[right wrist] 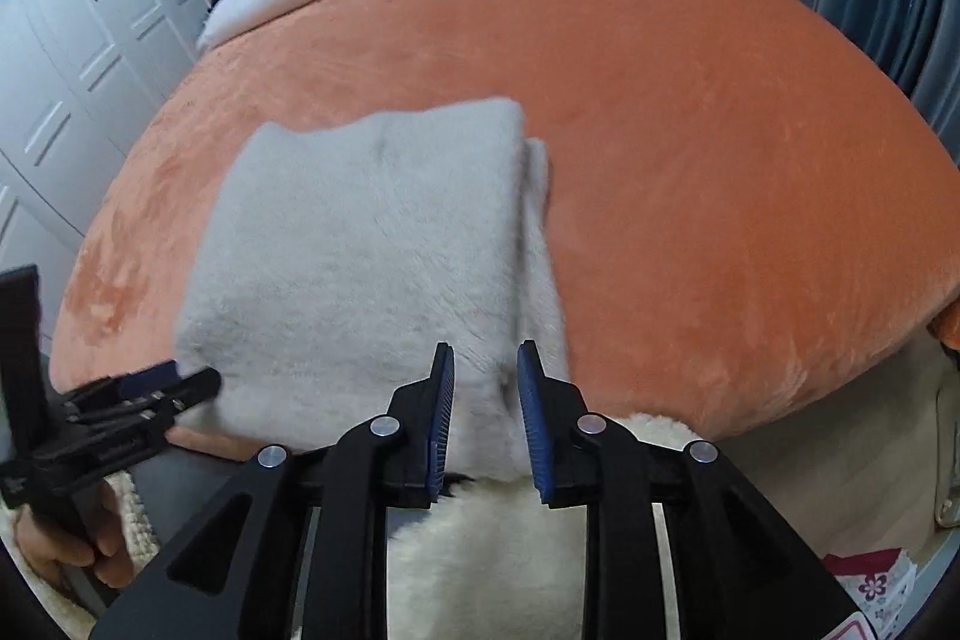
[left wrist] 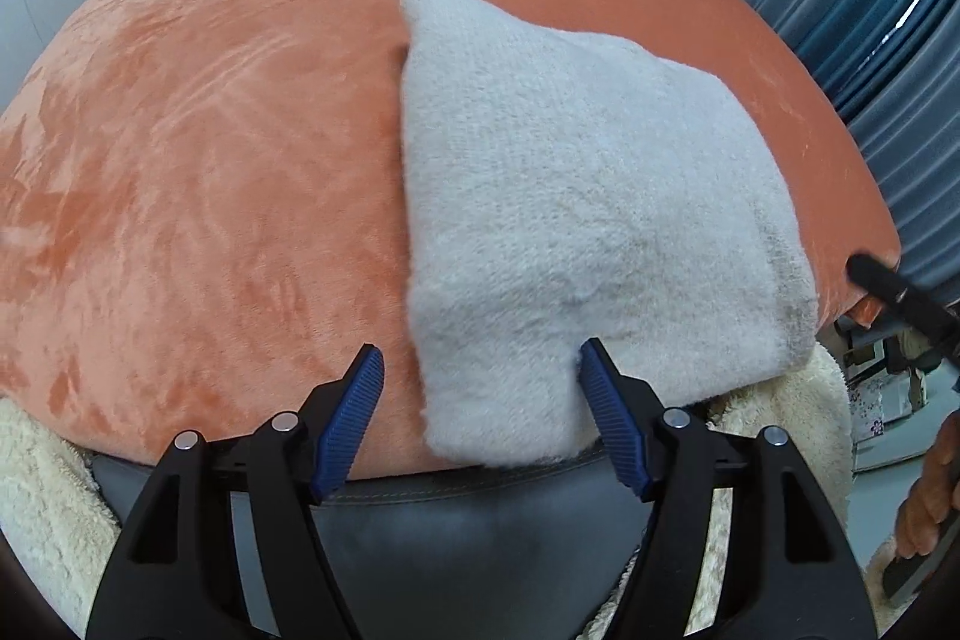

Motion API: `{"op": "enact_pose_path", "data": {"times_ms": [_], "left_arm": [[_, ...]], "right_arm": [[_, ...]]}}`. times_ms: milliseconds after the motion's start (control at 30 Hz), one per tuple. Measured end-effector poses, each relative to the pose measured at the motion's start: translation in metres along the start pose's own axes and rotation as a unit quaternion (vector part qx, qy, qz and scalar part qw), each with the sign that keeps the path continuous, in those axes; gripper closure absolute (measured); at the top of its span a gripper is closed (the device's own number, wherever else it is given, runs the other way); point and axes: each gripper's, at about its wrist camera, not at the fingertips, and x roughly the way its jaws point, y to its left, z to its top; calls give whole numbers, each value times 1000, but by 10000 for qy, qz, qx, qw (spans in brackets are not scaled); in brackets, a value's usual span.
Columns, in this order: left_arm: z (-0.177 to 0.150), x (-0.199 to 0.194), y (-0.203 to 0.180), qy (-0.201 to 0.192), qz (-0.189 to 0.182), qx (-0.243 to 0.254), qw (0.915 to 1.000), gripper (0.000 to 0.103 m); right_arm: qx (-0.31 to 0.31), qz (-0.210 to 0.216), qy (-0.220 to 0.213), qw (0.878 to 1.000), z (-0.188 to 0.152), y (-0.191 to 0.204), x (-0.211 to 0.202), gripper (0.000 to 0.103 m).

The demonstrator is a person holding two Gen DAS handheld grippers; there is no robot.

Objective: Fold small clothes

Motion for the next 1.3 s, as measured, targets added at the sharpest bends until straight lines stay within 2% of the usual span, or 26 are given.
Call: {"op": "enact_pose_path", "data": {"times_ms": [67, 100, 200, 267, 300, 333, 433, 467, 567, 633, 667, 767, 833, 900, 933, 967, 1000, 1167, 1300], "left_arm": [[-4, -8, 10, -66, 78, -128, 9999, 37], [-6, -12, 16, -83, 131, -188, 9997, 37], [-9, -20, 33, -123, 281, -379, 9988, 37], [-10, -23, 41, -140, 324, -504, 9981, 37], [-11, -24, 45, -145, 347, -552, 9978, 37], [-13, -25, 47, -151, 365, -582, 9975, 37], [-14, -28, 48, -165, 391, -564, 9975, 37], [-14, -28, 46, -176, 400, -529, 9976, 37], [-14, -24, 42, -188, 365, -412, 9983, 36], [-14, -20, 36, -128, 338, -341, 9988, 36], [-14, -20, 32, -106, 358, -295, 9989, 36], [-14, -23, 24, -162, 413, -138, 9989, 34], [-13, -25, 19, -200, 441, -67, 9988, 31], [-13, -25, 16, -230, 467, -14, 9986, 30], [-13, -23, 14, -204, 480, -1, 9986, 30], [-12, -20, 13, -146, 454, -16, 9989, 30], [-11, -18, 13, -119, 436, -31, 9990, 30], [-10, -13, 5, -60, 478, 62, 9988, 29], [-13, -13, -3, -52, 568, 201, 9982, 26]], "right_arm": [[-141, 626, -79, 9979, 14, 26, 1, 80], [-255, 779, -56, 9966, 19, 41, 7, 80], [-619, 869, 195, 9941, 25, 81, 46, 80], [-694, 966, 873, 9891, 14, 96, 98, 80], [-699, 844, 1153, 9873, 5, 100, 126, 79], [-712, 902, 1123, 9870, 2, 103, 136, 80], [-720, 832, 989, 9890, 14, 113, 113, 80], [-655, 924, 836, 9900, 18, 114, 100, 80], [-590, 955, 762, 9908, 17, 108, 92, 80], [-648, 811, 1083, 9887, 8, 107, 120, 80], [-649, 831, 1111, 9882, 2, 105, 130, 82], [-371, 1012, 891, 9902, 10, 95, 112, 82], [-252, 965, 474, 9939, 15, 84, 87, 82], [-200, 560, 54, 9982, 18, 67, 64, 73], [-110, 346, -133, 9993, 17, 54, 54, 63], [59, 196, -243, 9995, 16, 38, 48, 57], [254, 125, -277, 9992, 15, 24, 46, 55], [1079, 136, -49, 9941, 18, -39, 63, 53], [1106, 247, 88, 9935, 26, -45, 88, 53]]}}
